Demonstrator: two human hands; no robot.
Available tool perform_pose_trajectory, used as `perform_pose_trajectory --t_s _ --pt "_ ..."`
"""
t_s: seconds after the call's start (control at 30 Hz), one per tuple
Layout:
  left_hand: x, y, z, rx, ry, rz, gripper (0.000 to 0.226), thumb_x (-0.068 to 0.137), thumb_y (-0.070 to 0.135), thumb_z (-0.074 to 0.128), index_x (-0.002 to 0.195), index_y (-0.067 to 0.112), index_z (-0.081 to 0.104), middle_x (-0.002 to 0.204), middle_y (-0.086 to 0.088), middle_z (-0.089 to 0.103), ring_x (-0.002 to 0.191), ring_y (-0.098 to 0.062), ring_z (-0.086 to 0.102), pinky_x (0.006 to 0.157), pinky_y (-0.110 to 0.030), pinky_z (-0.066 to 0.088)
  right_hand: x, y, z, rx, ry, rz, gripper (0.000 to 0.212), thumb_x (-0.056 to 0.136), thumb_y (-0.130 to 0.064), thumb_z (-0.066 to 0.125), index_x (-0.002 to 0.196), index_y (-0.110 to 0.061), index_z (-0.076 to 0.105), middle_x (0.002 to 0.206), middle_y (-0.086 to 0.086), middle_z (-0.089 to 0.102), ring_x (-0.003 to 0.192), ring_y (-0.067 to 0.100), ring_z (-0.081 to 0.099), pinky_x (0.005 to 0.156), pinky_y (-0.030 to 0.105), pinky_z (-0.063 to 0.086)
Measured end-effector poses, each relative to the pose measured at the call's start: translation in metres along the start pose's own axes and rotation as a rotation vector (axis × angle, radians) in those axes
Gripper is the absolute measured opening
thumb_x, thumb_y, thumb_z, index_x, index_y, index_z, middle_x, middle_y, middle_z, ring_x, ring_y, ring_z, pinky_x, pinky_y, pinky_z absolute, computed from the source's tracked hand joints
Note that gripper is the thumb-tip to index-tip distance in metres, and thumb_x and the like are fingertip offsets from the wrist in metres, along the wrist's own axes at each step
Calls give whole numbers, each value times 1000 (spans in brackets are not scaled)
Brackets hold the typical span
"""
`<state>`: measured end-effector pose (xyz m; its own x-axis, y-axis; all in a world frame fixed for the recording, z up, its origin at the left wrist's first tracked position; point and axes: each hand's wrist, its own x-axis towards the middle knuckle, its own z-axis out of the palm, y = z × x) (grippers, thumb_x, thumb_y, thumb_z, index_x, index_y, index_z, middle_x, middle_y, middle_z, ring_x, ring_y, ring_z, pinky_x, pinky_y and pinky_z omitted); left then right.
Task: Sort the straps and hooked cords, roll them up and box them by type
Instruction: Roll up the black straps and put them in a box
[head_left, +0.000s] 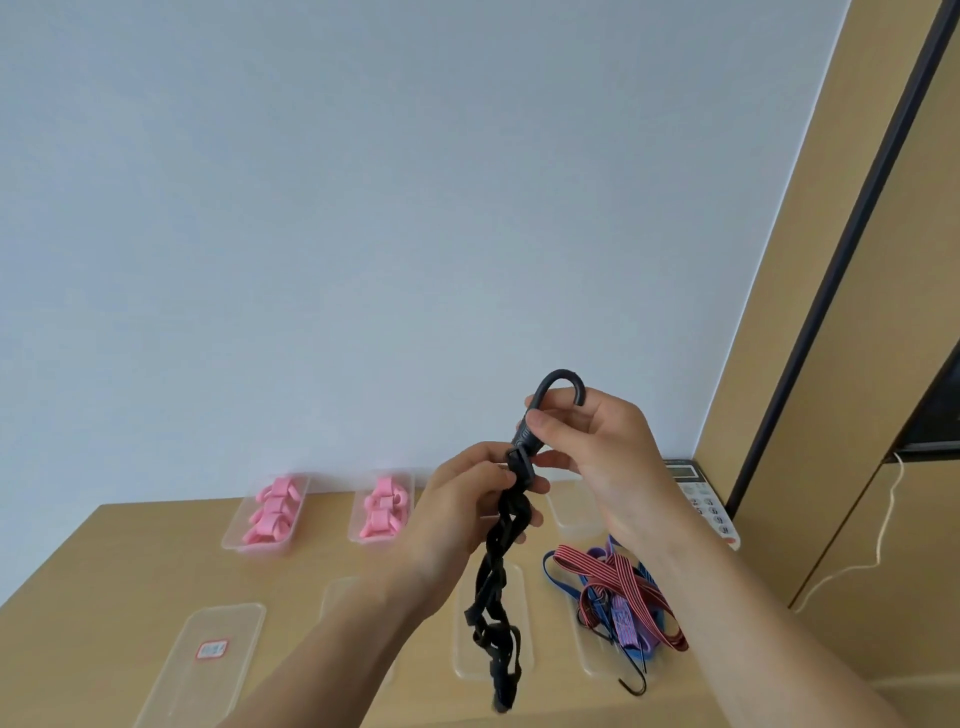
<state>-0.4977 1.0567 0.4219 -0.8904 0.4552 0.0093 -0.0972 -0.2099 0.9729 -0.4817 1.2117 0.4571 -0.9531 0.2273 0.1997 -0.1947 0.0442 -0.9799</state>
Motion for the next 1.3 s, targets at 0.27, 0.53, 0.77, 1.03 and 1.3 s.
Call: perform_pose_trajectory --t_s 0.27,0.53,0.77,1.03,1.3 --pt "4 1 5 71 75 21 29 99 19 60 106 -8 62 84 -13 70 75 -24 66 68 -37 57 2 4 2 -100 -9 -134 10 89 -3 71 95 -10 73 80 6 76 79 21 73 75 43 63" --pt "7 4 -4 57 28 -37 20 92 14 60 104 -2 65 88 -15 72 76 -29 66 67 -37 55 10 8 2 -44 -5 -124 20 88 0 71 106 -9 69 83 9 77 83 24 73 75 36 61" --pt "11 5 -7 156 23 -140 39 100 31 62 108 -7 65 82 -14 67 63 -29 60 57 -31 53 16 20 0 -172 6 -314 24 80 2 77 90 -20 76 88 4 75 85 22 73 83 33 59" --pt "21 -3 -15 -100 17 -161 28 106 9 49 112 -11 68 87 -18 67 71 -26 62 65 -29 55 16 49 1 -504 39 -743 35 78 13 73 98 -14 81 99 -6 77 98 3 70 86 19 54" --pt "25 3 -16 -315 -73 -162 39 104 25 51 123 -5 68 110 -23 71 96 -34 67 99 -51 53 9 51 -3 -478 -130 -589 58 77 13 43 105 -21 81 133 -4 64 112 9 66 86 26 57"
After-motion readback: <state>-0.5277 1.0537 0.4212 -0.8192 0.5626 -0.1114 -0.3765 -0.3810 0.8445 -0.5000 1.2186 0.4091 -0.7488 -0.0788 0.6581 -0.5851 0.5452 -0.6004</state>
